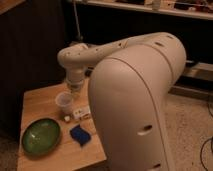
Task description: Move the arm in a circular motion
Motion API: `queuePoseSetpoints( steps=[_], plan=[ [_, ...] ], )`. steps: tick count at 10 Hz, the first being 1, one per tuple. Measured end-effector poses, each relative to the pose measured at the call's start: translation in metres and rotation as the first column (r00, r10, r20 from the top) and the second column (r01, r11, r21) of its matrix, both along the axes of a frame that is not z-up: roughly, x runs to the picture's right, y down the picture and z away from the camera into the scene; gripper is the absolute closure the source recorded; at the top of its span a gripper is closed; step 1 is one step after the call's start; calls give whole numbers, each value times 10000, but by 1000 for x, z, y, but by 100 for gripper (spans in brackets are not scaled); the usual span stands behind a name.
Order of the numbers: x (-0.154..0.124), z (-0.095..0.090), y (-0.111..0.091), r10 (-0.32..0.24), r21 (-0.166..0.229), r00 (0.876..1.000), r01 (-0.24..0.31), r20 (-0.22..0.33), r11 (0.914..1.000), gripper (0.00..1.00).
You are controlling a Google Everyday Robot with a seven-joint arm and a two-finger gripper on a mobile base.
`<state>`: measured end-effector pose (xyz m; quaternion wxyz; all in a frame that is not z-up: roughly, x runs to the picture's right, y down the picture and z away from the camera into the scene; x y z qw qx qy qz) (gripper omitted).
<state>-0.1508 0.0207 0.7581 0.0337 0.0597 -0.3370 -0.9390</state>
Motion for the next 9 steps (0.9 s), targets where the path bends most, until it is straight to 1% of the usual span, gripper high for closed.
queuePoseSetpoints(
  steps=[1, 2, 3, 4, 5, 6, 7, 8, 9],
  plan=[
    [15, 15, -22, 10, 208, 9993, -2, -384, 9998, 96],
    [28, 24, -37, 58, 348, 9974, -33, -714, 9994, 96],
    [48, 34, -54, 160, 513, 9931, -100, -1165, 9986, 96],
    [71, 42, -68, 338, 664, 9857, -230, -1653, 9975, 96],
    [97, 48, -78, 561, 796, 9753, -398, -2134, 9960, 96],
    [127, 50, -84, 810, 914, 9626, -591, -2585, 9941, 96],
    [163, 47, -84, 1108, 1009, 9448, -833, -3085, 9914, 96],
    [187, 42, -82, 1365, 1108, 9300, -1044, -3414, 9883, 96],
    [206, 37, -78, 1576, 1190, 9171, -1218, -3662, 9854, 96]
  ],
)
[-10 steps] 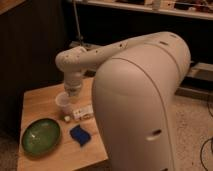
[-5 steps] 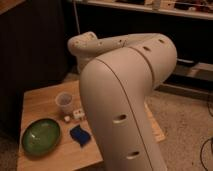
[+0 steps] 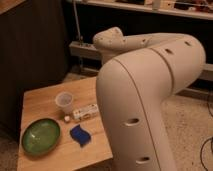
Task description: Move the arm in a circular motion
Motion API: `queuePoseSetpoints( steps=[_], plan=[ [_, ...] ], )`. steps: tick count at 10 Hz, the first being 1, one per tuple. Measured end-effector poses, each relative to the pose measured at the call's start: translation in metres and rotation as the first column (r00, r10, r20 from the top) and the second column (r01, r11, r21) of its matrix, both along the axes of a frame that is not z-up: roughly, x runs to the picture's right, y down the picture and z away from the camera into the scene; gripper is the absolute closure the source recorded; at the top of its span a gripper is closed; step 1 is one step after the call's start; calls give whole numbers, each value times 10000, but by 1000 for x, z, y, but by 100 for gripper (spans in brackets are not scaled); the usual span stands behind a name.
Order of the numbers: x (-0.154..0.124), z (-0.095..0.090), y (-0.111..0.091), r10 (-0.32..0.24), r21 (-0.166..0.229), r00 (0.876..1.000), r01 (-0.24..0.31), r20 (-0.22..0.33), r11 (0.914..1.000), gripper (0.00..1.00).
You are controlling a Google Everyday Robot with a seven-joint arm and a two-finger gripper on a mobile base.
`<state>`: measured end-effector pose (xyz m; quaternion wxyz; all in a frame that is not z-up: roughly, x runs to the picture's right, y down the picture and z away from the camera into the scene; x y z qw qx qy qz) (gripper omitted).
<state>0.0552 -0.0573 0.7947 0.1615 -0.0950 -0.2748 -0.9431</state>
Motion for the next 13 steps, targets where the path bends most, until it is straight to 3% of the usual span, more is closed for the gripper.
queuePoseSetpoints(
  steps=[3, 5, 7, 10, 11, 13],
  plan=[
    [64, -29, 25, 728, 146, 9938, -718, -839, 9973, 96],
    [100, -63, 55, 1206, 223, 9862, -1188, -1132, 9927, 96],
    [107, -96, 91, 1486, 197, 9834, -1474, -1041, 9889, 96],
    [76, -136, 148, 1790, -344, 9832, -1802, -351, 9830, 96],
    [48, -149, 171, 1652, -730, 9860, -1633, 216, 9839, 96],
    [4, -160, 191, 1319, -1102, 9856, -1201, 1062, 9866, 96]
  ],
)
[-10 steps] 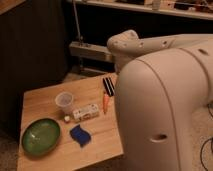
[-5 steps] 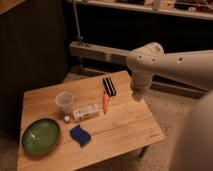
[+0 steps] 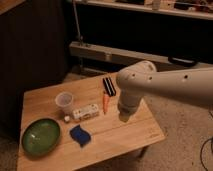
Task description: Move the arm in a circular motion
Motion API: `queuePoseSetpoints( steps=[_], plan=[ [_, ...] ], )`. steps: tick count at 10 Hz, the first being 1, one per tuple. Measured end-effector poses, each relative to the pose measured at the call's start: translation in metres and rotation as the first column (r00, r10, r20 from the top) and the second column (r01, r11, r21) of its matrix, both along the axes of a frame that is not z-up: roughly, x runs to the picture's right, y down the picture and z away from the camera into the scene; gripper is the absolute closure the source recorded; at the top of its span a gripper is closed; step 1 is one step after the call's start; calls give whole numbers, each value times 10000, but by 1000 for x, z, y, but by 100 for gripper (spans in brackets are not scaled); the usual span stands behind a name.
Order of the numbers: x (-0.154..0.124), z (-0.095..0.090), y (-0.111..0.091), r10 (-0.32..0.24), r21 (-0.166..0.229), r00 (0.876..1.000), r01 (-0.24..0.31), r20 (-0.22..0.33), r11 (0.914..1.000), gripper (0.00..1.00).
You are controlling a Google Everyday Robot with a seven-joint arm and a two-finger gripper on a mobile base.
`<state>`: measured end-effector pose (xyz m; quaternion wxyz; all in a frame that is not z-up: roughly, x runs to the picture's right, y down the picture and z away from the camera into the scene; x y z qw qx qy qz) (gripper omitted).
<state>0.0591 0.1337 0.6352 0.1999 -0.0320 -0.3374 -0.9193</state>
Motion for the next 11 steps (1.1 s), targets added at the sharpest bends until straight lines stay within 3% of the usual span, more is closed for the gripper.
queuePoseSetpoints(
  steps=[1, 2, 4, 6, 7, 9, 11],
  plan=[
    [-33, -4, 8, -298, -113, 9978, 305, 589, 9995, 96],
    [-75, -7, 15, -663, -203, 9890, 696, 1324, 9974, 96],
    [-131, -5, 18, -1156, -213, 9669, 1236, 2276, 9921, 96],
    [-182, 6, 11, -1646, 21, 9411, 1717, 2954, 9851, 96],
    [-195, 12, 7, -1764, 95, 9346, 1825, 3088, 9832, 96],
    [-231, 40, -16, -2215, 518, 9132, 2170, 3420, 9748, 96],
    [-259, 85, -53, -2669, 1013, 8962, 2470, 3542, 9637, 96]
  ],
)
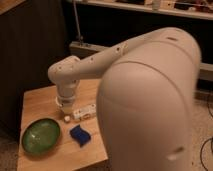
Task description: Move the arm in a circular motion
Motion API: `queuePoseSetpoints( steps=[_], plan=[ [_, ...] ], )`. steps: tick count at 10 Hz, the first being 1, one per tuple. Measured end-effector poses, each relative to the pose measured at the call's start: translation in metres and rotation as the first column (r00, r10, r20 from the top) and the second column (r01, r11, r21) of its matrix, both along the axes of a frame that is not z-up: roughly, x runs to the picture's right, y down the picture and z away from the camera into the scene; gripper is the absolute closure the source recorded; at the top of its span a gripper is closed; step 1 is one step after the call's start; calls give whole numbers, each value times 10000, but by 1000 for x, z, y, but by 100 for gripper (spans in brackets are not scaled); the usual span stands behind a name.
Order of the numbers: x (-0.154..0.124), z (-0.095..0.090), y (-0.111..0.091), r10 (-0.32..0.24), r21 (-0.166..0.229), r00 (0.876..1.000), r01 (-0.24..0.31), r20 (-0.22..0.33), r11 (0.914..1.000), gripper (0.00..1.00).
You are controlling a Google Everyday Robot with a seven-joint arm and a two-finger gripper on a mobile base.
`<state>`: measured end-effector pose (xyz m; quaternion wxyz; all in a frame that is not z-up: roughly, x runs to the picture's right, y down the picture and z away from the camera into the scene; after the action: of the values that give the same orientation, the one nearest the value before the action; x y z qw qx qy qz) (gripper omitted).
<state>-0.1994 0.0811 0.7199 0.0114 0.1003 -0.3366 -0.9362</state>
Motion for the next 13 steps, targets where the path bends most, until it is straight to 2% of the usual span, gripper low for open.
queuePoseSetpoints(
  steps=[3, 4, 6, 7, 8, 10, 11, 13],
  plan=[
    [6, 56, -58, -112, 542, 9995, 127, -289, 9984, 96],
    [18, 74, -79, -19, 736, 9984, 61, -565, 9973, 96],
    [49, 94, -107, 248, 1009, 9934, -135, -1118, 9948, 96],
    [78, 105, -123, 517, 1182, 9863, -332, -1569, 9924, 96],
    [101, 111, -133, 744, 1298, 9794, -504, -1876, 9903, 96],
    [165, 114, -145, 1380, 1516, 9566, -1012, -2568, 9832, 96],
    [196, 111, -146, 1781, 1675, 9410, -1337, -2878, 9768, 96],
    [240, 100, -141, 2355, 1880, 9139, -1808, -3306, 9654, 96]
  ],
)
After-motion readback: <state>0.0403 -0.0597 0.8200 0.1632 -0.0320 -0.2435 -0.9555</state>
